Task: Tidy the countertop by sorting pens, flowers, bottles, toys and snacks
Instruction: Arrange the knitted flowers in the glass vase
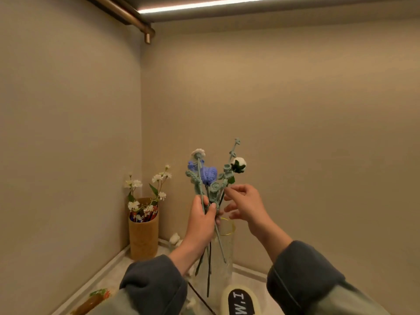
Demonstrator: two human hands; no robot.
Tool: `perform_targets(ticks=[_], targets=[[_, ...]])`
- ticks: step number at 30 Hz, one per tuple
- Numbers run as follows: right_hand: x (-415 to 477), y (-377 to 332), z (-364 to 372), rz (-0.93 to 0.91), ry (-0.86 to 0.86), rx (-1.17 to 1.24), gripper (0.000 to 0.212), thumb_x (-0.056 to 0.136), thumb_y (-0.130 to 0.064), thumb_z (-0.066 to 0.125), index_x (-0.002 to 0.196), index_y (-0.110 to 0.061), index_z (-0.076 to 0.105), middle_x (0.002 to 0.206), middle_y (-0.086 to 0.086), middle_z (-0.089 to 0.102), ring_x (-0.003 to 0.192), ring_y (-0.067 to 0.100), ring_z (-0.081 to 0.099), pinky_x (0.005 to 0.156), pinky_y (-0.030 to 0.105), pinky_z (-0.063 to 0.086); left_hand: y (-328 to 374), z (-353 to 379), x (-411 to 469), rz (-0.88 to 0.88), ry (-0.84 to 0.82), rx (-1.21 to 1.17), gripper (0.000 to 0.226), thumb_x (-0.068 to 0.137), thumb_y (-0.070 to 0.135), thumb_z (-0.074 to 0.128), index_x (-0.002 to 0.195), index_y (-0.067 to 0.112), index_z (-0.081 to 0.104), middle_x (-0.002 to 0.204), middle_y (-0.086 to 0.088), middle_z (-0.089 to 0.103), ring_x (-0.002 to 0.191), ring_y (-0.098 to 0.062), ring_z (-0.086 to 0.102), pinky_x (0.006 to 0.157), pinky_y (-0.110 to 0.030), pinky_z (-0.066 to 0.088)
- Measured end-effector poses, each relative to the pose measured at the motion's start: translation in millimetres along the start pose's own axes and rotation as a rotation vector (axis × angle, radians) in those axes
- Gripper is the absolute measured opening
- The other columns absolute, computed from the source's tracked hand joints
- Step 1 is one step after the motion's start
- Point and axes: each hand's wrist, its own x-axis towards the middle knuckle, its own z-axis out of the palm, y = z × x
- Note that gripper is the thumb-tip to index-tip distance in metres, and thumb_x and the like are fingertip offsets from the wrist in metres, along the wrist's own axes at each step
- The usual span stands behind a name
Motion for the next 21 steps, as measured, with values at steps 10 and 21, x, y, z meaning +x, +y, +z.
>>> perform_targets(ticks=[10, 21], targets=[[47.0, -36.0, -3.3, -0.184, 0.142, -0.091, 0.018, 0.098, -0.011, 0.049, 0.096, -0.01, 0.067, 0.077, 0.005, 0.064, 0.054, 0.009, 0.053, 0.041, 0.019, 0.039, 5.4, 13.7, 60.3, 0.152, -0.065, 0.043, 0.024, 0.097, 0.001, 0.043, 0.081, 0.016, 0.034, 0.091, -0.018, 0.051, 0.076, -0.023, 0.058, 0.069, -0.032, 0.053], [71.1, 39.0, -9.7, -0.242, 0.195, -0.262, 0.012, 0.094, -0.018, 0.059, 0.098, -0.021, 0.07, 0.076, -0.004, 0.07, 0.064, 0.002, 0.061, 0.056, 0.02, 0.045, -46.7, -3.9, 62.3, 0.176, -0.017, 0.128, 0.025, 0.1, 0.006, 0.04, 0.079, 0.018, 0.034, 0.085, -0.016, 0.047, 0.088, -0.035, 0.058, 0.07, -0.023, 0.048]])
